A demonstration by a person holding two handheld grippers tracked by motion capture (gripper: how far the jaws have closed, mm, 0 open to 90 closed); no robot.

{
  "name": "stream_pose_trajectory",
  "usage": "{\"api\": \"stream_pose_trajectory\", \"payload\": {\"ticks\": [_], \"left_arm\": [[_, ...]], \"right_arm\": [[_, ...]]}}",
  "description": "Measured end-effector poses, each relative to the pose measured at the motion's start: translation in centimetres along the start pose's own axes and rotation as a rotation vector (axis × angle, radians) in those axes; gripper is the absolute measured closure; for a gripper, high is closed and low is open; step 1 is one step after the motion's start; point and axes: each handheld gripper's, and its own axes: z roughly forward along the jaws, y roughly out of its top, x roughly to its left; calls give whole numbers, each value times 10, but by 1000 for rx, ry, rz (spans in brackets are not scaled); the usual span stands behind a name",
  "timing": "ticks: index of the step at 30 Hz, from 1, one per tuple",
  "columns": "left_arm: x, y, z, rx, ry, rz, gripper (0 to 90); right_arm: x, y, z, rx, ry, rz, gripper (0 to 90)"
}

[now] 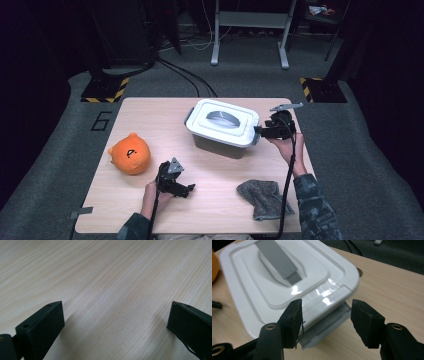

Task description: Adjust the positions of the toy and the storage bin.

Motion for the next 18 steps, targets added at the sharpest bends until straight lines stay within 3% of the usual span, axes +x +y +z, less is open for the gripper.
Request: {"api": "stream_pose_trajectory", "payload": {"ticks": [2,4,7,12,18], "left_arm": [[0,0,0,0,-1,0,4],[0,0,0,0,-1,-1,4],[0,0,0,0,-1,0,4],[0,0,0,0,-1,0,4],[0,0,0,0,-1,0,4]], "right_arm": [[5,7,2,5,40,-37,414],[7,10,4,9,50,-47,412],[17,21,16,27,88,-134,400],[28,32,31,38,105,-209,436],[29,38,43,49,136,-212,492]]}}
